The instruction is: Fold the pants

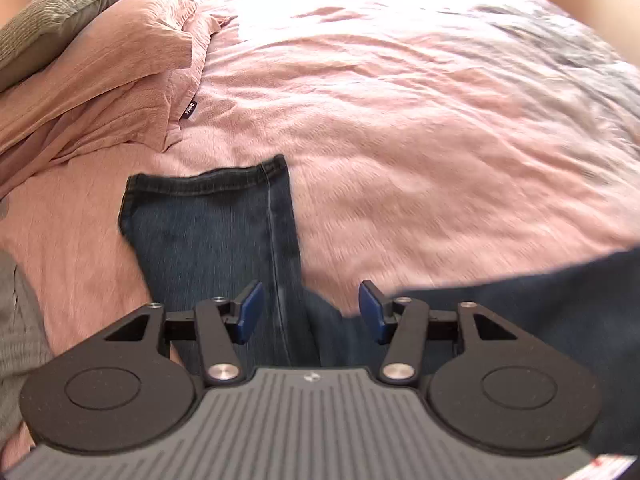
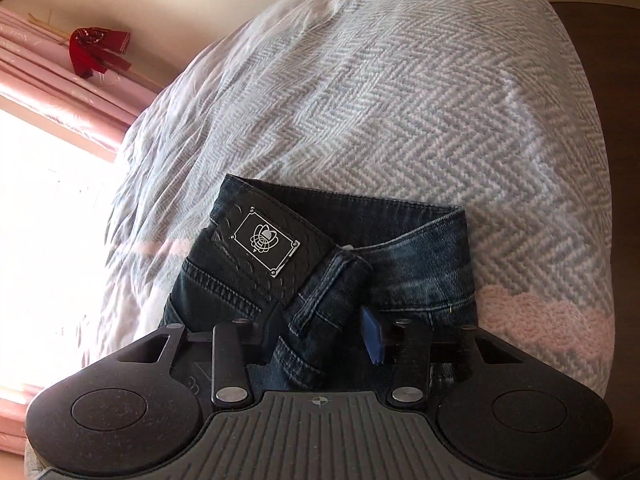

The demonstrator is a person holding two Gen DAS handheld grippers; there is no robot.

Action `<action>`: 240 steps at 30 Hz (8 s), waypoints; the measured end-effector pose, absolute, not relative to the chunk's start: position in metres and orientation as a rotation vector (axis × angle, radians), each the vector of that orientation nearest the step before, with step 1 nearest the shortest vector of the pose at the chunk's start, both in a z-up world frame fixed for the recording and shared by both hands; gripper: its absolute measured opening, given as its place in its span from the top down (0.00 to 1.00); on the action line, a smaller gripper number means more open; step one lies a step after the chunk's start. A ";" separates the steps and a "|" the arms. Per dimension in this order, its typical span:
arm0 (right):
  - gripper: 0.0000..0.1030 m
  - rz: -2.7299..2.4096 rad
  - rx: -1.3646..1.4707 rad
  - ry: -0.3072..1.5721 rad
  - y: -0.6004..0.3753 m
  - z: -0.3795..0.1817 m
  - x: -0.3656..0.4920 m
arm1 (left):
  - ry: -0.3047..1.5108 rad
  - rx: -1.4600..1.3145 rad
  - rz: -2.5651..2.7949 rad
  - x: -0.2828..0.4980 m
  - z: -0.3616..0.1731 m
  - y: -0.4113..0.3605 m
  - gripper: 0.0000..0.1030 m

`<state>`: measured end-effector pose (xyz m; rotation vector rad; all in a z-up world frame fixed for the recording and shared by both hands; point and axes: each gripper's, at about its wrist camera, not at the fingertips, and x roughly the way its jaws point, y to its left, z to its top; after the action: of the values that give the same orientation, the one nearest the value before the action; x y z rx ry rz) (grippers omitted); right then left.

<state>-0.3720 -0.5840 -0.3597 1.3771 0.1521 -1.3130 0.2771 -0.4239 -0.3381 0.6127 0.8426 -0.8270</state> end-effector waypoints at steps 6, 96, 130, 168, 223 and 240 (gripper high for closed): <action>0.73 -1.313 1.352 0.185 -0.585 -0.359 -0.371 | 0.914 0.684 -0.725 0.315 -0.380 -0.457 0.95; 0.57 -1.257 0.671 0.834 -0.564 -0.326 -0.334 | 0.894 0.280 -0.495 0.225 -0.302 -0.119 0.83; 0.57 -1.009 0.720 0.857 -0.424 -0.323 -0.164 | 1.015 -0.072 -0.200 0.288 -0.335 0.035 0.92; 0.54 -0.739 0.609 1.041 -0.305 -0.206 -0.139 | 1.105 0.578 -0.608 0.142 -0.192 -0.081 0.61; 0.54 -0.830 0.618 1.077 -0.442 -0.307 -0.220 | 0.438 0.278 -0.937 0.100 -0.219 -0.194 0.98; 0.54 -0.557 0.986 0.691 -0.494 -0.320 -0.266 | 0.823 0.488 -1.130 -0.008 -0.313 -0.232 0.71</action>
<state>-0.2658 -0.4939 -0.3201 0.9856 0.6905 -0.5567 -0.0085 -0.2322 -0.3132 0.4881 0.8228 -1.1303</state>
